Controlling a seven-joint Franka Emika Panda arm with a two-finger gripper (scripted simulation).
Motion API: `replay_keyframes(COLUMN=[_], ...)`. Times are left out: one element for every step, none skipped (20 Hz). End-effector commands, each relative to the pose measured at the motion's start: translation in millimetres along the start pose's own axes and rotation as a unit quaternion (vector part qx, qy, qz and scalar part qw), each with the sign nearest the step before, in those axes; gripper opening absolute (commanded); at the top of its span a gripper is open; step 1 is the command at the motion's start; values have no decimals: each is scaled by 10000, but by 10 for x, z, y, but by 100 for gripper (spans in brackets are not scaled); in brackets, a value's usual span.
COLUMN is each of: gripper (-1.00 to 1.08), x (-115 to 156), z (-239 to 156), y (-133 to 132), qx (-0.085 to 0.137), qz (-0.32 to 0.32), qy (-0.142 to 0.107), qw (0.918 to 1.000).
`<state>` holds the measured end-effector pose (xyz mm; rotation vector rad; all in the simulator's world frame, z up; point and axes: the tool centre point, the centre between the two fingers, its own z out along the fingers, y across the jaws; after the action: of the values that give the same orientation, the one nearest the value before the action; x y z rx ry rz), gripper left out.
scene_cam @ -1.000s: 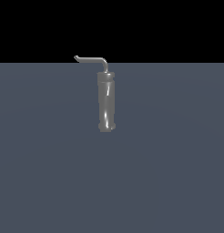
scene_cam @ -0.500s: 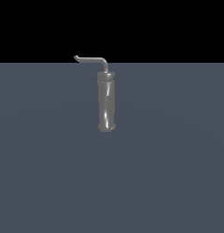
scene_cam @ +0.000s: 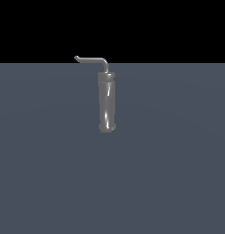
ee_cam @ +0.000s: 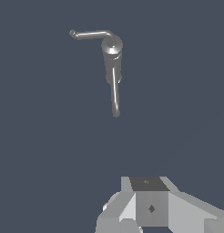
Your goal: Turn on the faucet by rotating a designated handle.
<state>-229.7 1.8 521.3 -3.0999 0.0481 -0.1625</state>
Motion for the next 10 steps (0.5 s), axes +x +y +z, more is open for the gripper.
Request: replay_keyframes(gripper=[-100, -100, -100, -100, -100, -100, -100, -100, -100, -100], x=[84, 124, 167, 213, 263, 315, 371, 430, 491, 552], z=[10, 15, 21, 28, 36, 46, 57, 70, 85, 101], y=[-15, -22, -30, -38, -47, -57, -68, -79, -91, -103], qx=[30, 43, 57, 71, 86, 100, 115, 129, 143, 155], qz=[166, 245, 330, 422, 520, 624, 735, 852, 973, 1094], qy=[-18, -27, -36, -47, -58, -70, -84, -98, -113, -129], qw=[9999, 9997, 9994, 9991, 9986, 9980, 9972, 9962, 9951, 9938])
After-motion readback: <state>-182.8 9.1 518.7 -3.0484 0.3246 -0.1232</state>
